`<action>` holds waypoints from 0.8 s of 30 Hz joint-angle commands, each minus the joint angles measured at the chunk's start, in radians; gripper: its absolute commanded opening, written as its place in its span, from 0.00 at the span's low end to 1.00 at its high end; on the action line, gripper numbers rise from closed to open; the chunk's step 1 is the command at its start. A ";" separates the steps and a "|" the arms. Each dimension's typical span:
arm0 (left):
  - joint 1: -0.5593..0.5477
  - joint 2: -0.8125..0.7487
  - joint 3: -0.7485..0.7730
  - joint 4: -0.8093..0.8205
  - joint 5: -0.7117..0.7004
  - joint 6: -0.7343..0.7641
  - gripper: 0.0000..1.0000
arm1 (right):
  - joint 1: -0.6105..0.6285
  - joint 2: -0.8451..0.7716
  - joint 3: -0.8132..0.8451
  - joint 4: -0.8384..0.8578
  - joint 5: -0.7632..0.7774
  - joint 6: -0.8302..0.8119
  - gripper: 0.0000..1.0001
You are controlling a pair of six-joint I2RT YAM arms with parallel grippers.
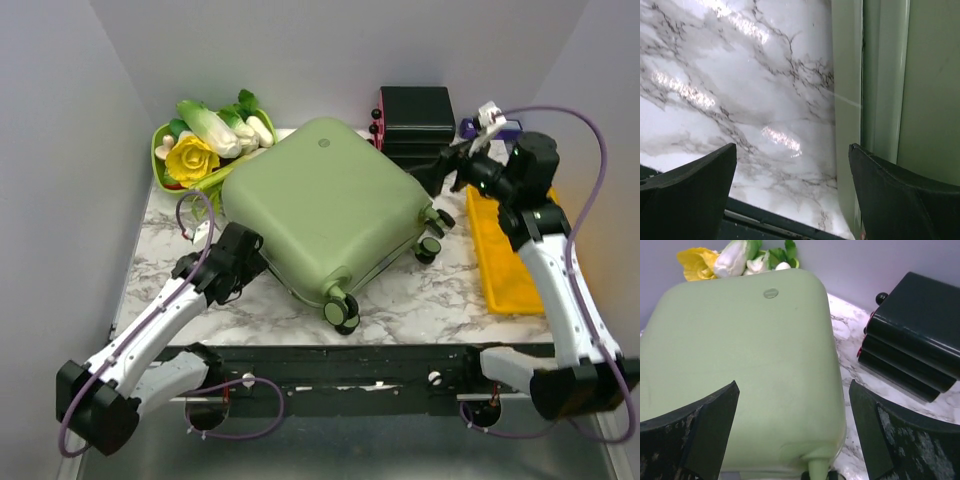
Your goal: Open, take out, and arrange the luggage
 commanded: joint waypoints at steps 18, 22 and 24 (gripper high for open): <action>0.175 0.477 0.211 0.338 0.221 0.317 0.99 | 0.080 0.354 -0.088 -0.101 -0.193 0.129 1.00; 0.158 0.538 0.271 0.385 0.270 0.350 0.99 | 0.092 0.209 -0.243 -0.057 -0.193 0.178 1.00; 0.142 0.581 0.335 0.407 0.278 0.371 0.99 | 0.150 0.125 -0.294 -0.047 -0.178 0.207 1.00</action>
